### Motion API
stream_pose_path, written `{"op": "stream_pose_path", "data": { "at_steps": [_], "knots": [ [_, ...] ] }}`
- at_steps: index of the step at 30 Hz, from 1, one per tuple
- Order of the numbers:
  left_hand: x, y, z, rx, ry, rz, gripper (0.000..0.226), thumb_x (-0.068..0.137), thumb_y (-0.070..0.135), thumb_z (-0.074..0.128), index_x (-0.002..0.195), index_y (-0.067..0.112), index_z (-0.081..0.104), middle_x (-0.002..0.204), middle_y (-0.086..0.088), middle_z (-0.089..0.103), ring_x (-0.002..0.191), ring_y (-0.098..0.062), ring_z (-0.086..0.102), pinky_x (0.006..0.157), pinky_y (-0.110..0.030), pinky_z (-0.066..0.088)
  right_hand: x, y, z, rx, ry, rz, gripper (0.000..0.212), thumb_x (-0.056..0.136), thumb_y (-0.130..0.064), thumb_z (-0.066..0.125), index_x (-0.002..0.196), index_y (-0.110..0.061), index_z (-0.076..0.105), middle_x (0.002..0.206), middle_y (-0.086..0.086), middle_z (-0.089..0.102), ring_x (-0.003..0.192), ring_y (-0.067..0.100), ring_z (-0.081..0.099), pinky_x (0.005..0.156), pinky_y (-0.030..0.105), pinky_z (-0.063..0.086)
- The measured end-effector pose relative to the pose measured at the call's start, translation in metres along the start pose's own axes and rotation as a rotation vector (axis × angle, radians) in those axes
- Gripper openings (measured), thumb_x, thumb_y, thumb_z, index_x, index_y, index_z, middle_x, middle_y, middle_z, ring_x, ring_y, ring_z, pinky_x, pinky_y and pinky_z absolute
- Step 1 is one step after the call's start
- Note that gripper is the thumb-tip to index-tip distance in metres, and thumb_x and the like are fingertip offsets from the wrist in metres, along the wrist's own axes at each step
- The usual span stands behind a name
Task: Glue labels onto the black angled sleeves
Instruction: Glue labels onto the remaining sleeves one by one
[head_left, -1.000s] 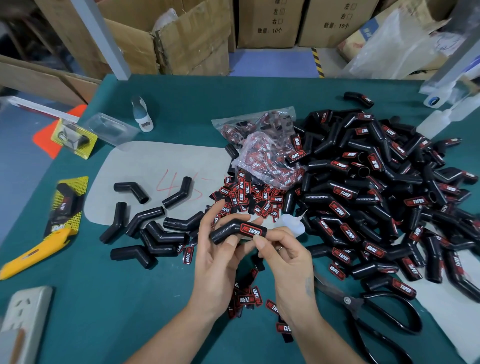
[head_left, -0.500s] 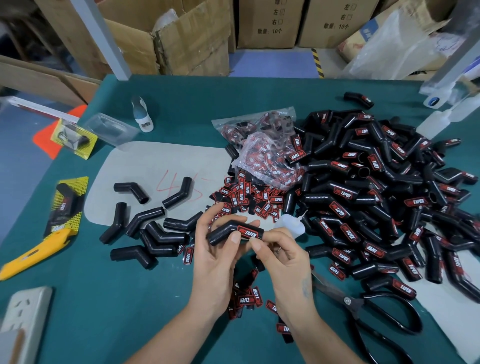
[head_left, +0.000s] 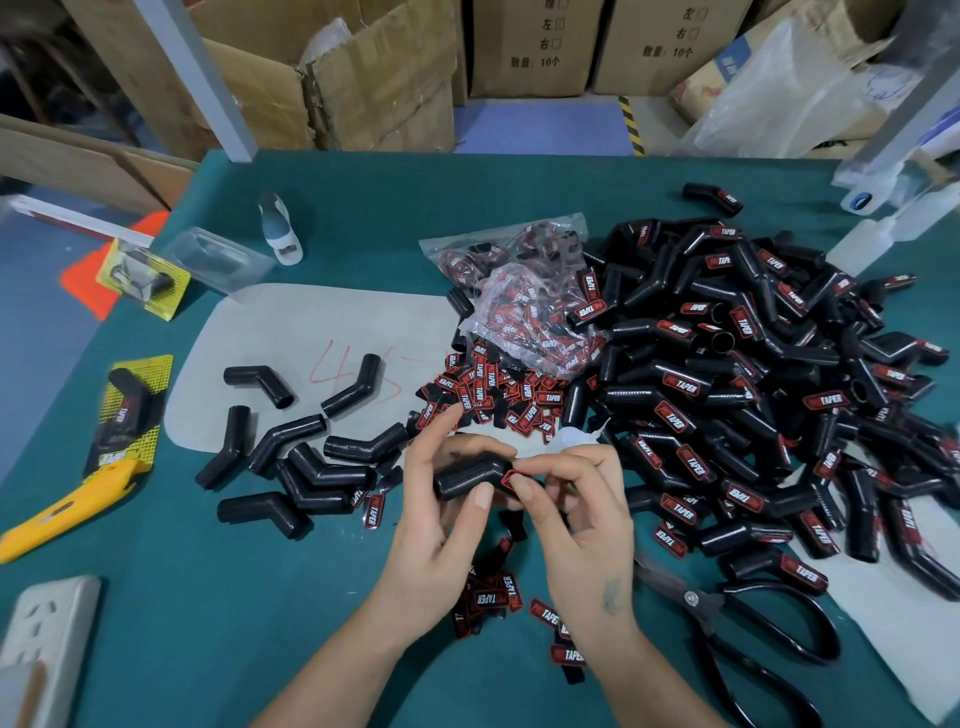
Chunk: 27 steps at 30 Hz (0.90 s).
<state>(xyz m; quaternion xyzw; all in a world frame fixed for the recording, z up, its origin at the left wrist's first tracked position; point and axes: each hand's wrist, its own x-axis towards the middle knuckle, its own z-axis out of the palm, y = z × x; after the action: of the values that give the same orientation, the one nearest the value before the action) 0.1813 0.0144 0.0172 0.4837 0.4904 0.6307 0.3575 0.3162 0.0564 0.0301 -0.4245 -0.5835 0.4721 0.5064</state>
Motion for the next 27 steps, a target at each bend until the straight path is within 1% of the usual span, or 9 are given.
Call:
{"op": "stream_pose_path", "data": {
  "at_steps": [2, 4, 6, 9, 13, 15, 19, 23, 27],
  "knots": [
    [0.0005, 0.0006, -0.0003, 0.005, -0.009, 0.006, 0.061, 0.105, 0.011, 0.051, 0.158, 0.032, 0.031, 0.128, -0.009, 0.063, 0.124, -0.031, 0.06, 0.105, -0.036, 0.05, 0.0006, 0.0008, 0.0006, 0.055, -0.011, 0.011, 0.009, 0.091, -0.024, 0.074, 0.097, -0.029, 0.078, 0.1, -0.006, 0.052, 0.08, 0.016, 0.06, 0.074, 0.044, 0.059],
    [0.001, 0.0008, -0.0005, 0.011, -0.016, 0.013, 0.062, 0.105, 0.011, 0.052, 0.159, 0.03, 0.029, 0.127, -0.009, 0.063, 0.123, -0.03, 0.06, 0.105, -0.032, 0.05, 0.0008, 0.0004, 0.0011, 0.088, -0.022, 0.025, 0.008, 0.09, -0.023, 0.076, 0.094, -0.029, 0.077, 0.1, -0.007, 0.053, 0.079, 0.015, 0.061, 0.074, 0.04, 0.06],
    [0.0011, 0.0001, -0.0013, 0.018, -0.023, 0.018, 0.062, 0.106, 0.012, 0.053, 0.16, 0.029, 0.027, 0.126, -0.008, 0.064, 0.123, -0.031, 0.06, 0.106, -0.032, 0.049, 0.0008, 0.0001, 0.0008, 0.1, -0.027, 0.034, 0.007, 0.089, -0.024, 0.077, 0.093, -0.031, 0.077, 0.1, -0.006, 0.053, 0.08, 0.018, 0.061, 0.075, 0.034, 0.058],
    [0.0013, -0.0015, -0.0026, 0.024, -0.029, 0.016, 0.062, 0.107, 0.015, 0.053, 0.161, 0.029, 0.025, 0.127, -0.007, 0.065, 0.124, -0.034, 0.06, 0.107, -0.034, 0.048, 0.0002, 0.0012, 0.0003, 0.1, -0.035, 0.055, 0.016, 0.09, -0.015, 0.077, 0.092, -0.031, 0.077, 0.1, -0.004, 0.053, 0.079, 0.027, 0.064, 0.076, 0.044, 0.059],
    [0.001, -0.0026, -0.0024, 0.032, -0.027, 0.019, 0.061, 0.109, 0.025, 0.054, 0.161, 0.028, 0.024, 0.127, -0.006, 0.065, 0.123, -0.035, 0.06, 0.107, -0.035, 0.048, 0.0004, 0.0013, 0.0008, 0.095, -0.034, 0.028, 0.023, 0.091, -0.001, 0.071, 0.09, -0.023, 0.075, 0.099, -0.004, 0.054, 0.077, 0.027, 0.066, 0.076, 0.03, 0.057],
    [0.0005, -0.0021, -0.0023, 0.021, -0.024, 0.016, 0.061, 0.109, 0.027, 0.055, 0.161, 0.029, 0.024, 0.126, -0.006, 0.066, 0.123, -0.035, 0.06, 0.106, -0.035, 0.048, -0.0005, 0.0013, 0.0013, 0.084, -0.039, 0.009, 0.025, 0.091, 0.004, 0.068, 0.09, -0.02, 0.073, 0.1, -0.005, 0.054, 0.077, 0.029, 0.066, 0.075, 0.027, 0.057],
    [0.0006, -0.0012, -0.0017, -0.002, -0.033, 0.013, 0.062, 0.107, 0.017, 0.053, 0.161, 0.03, 0.025, 0.124, -0.007, 0.066, 0.12, -0.032, 0.062, 0.105, -0.033, 0.049, -0.0013, 0.0006, 0.002, 0.07, -0.036, -0.014, 0.028, 0.091, 0.004, 0.066, 0.089, -0.023, 0.073, 0.099, -0.008, 0.053, 0.076, 0.031, 0.065, 0.074, 0.022, 0.056],
    [0.0003, 0.0012, -0.0007, -0.042, -0.04, 0.005, 0.063, 0.106, 0.011, 0.051, 0.16, 0.032, 0.026, 0.123, -0.008, 0.066, 0.117, -0.028, 0.063, 0.102, -0.029, 0.05, -0.0021, 0.0023, 0.0014, 0.07, -0.054, -0.043, 0.027, 0.094, 0.004, 0.064, 0.091, -0.022, 0.072, 0.101, -0.008, 0.053, 0.076, 0.029, 0.066, 0.074, 0.024, 0.056],
    [0.0001, 0.002, -0.0009, -0.043, -0.038, 0.004, 0.062, 0.106, 0.013, 0.052, 0.16, 0.033, 0.027, 0.124, -0.007, 0.067, 0.117, -0.027, 0.064, 0.102, -0.029, 0.051, -0.0026, 0.0039, 0.0021, 0.085, -0.061, -0.05, 0.029, 0.094, 0.006, 0.062, 0.09, -0.021, 0.071, 0.101, -0.009, 0.053, 0.076, 0.022, 0.068, 0.074, 0.025, 0.056]
  ]
}}
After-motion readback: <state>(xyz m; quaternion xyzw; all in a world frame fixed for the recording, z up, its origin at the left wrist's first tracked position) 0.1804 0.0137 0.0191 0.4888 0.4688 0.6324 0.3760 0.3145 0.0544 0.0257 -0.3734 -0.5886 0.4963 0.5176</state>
